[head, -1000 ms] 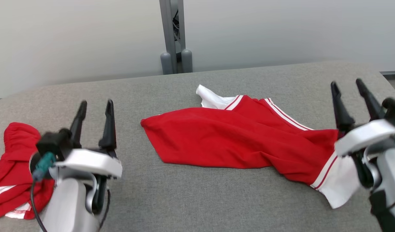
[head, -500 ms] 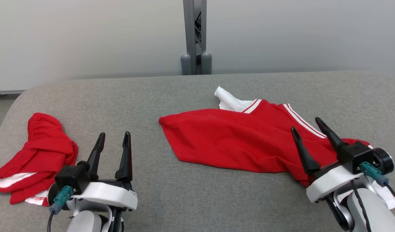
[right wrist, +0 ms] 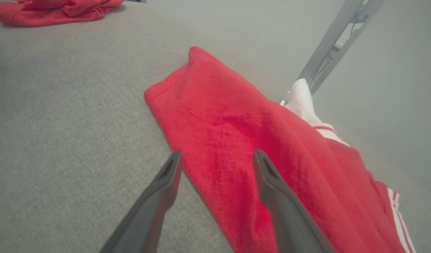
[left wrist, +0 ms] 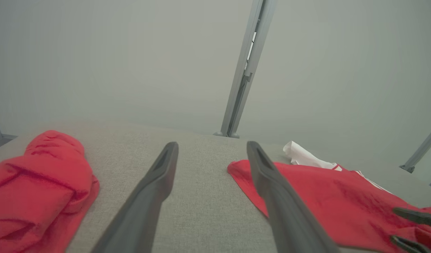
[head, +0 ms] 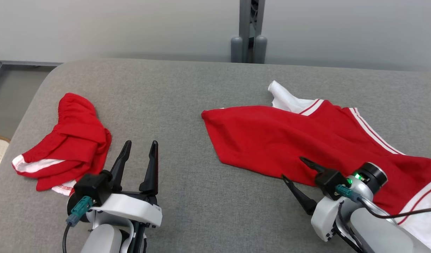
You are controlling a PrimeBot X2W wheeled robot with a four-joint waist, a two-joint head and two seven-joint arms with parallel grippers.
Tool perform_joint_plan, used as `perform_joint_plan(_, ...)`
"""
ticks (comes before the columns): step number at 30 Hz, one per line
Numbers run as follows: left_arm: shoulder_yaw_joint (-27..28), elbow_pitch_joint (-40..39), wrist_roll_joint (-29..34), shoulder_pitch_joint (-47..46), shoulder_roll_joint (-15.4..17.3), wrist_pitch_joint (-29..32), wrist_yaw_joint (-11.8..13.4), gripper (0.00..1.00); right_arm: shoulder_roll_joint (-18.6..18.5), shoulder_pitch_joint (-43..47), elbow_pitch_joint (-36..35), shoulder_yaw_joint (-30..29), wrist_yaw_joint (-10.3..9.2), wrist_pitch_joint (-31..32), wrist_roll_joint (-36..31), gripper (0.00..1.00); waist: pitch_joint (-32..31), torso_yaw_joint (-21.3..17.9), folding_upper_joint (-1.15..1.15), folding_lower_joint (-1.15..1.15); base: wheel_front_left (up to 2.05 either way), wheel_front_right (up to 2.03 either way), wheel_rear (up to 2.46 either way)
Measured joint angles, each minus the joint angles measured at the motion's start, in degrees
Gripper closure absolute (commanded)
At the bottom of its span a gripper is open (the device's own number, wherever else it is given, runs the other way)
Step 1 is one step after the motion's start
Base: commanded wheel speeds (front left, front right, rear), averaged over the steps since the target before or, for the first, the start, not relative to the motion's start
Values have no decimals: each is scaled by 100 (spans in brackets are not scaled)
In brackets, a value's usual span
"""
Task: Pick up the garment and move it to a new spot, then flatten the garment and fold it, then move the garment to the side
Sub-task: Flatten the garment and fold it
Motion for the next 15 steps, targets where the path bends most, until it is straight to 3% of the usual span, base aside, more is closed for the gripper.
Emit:
perform_joint_plan(6, -164, 22, -151, -152, 3, 0, 0, 0, -74, -642, 940, 1144, 0, -1, 383, 0, 277, 334, 0, 0, 0, 0, 0)
perform_joint_plan(13, -346, -5, -267, -265, 2, 0, 31, 0, -21, -1143, 1713, 1642, 0, -11, 782, 0, 491, 576, 0, 0, 0, 0, 0)
perform_joint_plan(14, -355, -7, -267, -274, 0, 0, 34, 0, -3, -1196, 1790, 1695, 0, -12, 838, 17, 508, 591, 0, 0, 0, 0, 0)
perform_joint_plan(15, -356, -5, -268, -282, 0, 0, 35, 0, 10, -1243, 1842, 1753, 0, -16, 882, 62, 521, 603, 0, 0, 0, 0, 0)
